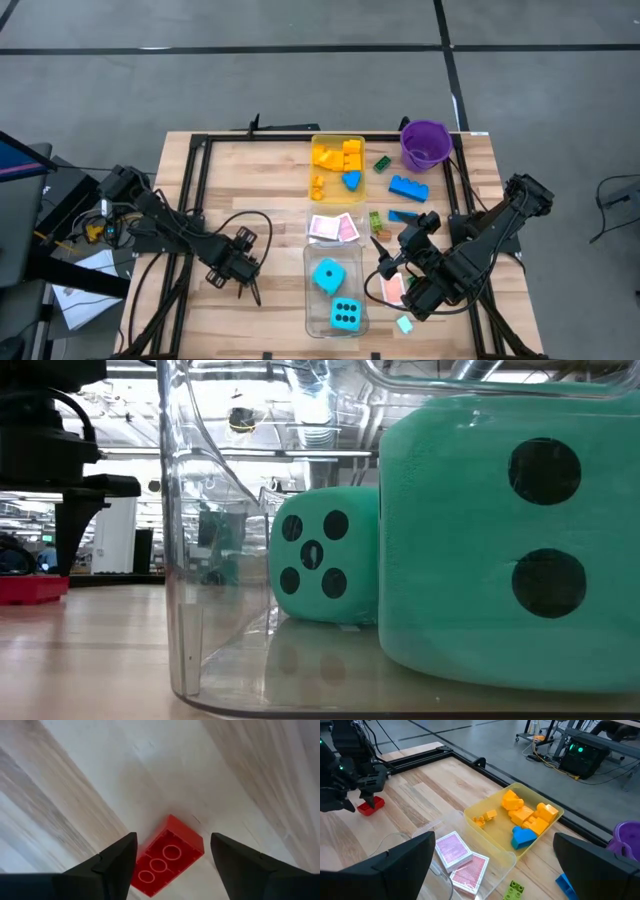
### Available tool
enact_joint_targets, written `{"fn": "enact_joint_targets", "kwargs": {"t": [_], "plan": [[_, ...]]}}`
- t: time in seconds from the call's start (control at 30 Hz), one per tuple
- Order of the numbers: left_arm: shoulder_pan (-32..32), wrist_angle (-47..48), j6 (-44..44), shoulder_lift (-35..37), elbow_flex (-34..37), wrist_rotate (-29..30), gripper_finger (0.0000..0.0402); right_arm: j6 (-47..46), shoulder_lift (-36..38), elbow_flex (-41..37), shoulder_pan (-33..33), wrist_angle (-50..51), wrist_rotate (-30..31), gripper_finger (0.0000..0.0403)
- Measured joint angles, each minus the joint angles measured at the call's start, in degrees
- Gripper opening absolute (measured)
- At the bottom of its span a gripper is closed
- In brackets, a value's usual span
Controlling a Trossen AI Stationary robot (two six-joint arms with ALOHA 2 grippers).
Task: Pick & Place Toys
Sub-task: Put the red game piece into the yellow bin
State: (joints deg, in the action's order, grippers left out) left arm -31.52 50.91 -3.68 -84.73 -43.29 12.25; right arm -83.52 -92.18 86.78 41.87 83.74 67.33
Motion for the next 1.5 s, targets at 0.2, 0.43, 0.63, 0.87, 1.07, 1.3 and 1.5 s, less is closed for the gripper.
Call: {"fn": "enact_joint_targets", "kwargs": {"t": [0.2, 0.43, 0.63, 0.87, 1.07, 1.3, 1.5], "plan": [[-1.0, 0.3, -0.8, 0.0, 0.0, -0.1, 0.0259, 0.0, 0.0, 0.0, 0.0, 0.0, 0.0, 0.0398], [-1.4, 0.3, -0.8, -0.2, 0.0, 1.1, 0.026, 0.0, 0.0, 0.0, 0.0, 0.0, 0.0, 0.0398], [-1.4, 0.3, -3.5, -0.2, 0.0, 3.4, 0.026, 0.0, 0.0, 0.0, 0.0, 0.0, 0.0, 0.0398], [-1.1, 0.8, -4.9, -0.2, 0.0, 2.4, 0.026, 0.0, 0.0, 0.0, 0.0, 0.0, 0.0, 0.0398], [-1.1, 2.5, -5.4, -0.2, 0.9, 2.8, 0.026, 0.0, 0.0, 0.0, 0.0, 0.0, 0.0, 0.0398], [-1.1, 1.3, -6.2, -0.6, 1.8, 5.8, 0.0255, 0.0, 0.0, 0.0, 0.0, 0.0, 0.0, 0.0398], [0.6, 1.1, -6.8, -0.6, 1.8, 2.8, 0.0231, 0.0, 0.0, 0.0, 0.0, 0.0, 0.0, 0.0398]]}}
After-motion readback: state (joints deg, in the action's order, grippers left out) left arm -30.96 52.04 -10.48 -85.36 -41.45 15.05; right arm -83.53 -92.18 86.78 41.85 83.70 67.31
